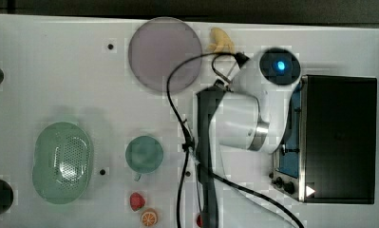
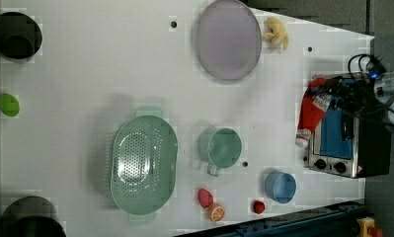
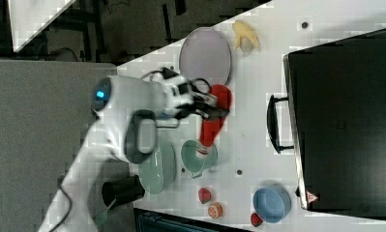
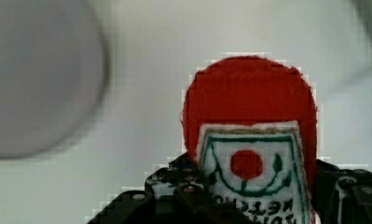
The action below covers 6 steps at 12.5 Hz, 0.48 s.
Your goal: Pick ketchup from strainer and place it on the table
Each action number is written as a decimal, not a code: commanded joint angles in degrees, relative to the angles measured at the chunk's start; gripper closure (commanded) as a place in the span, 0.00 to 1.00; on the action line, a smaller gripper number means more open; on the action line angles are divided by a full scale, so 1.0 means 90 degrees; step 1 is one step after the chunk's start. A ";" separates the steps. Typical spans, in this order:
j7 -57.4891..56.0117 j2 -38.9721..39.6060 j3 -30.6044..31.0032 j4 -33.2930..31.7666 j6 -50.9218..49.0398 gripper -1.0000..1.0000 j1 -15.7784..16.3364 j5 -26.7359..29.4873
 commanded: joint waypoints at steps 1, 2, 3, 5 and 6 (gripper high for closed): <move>-0.0402 -0.0007 0.0316 -0.0513 0.0596 0.41 0.0382 0.0080; -0.0402 0.0070 0.0314 -0.0726 0.0815 0.41 0.0382 0.0080; -0.0402 0.0184 0.0312 -0.0890 0.1003 0.41 0.0383 0.0080; -0.0402 0.0467 0.0306 -0.1071 0.1403 0.41 0.0380 0.0080; -0.0403 0.0593 0.0281 -0.1112 0.1610 0.37 0.0379 0.0077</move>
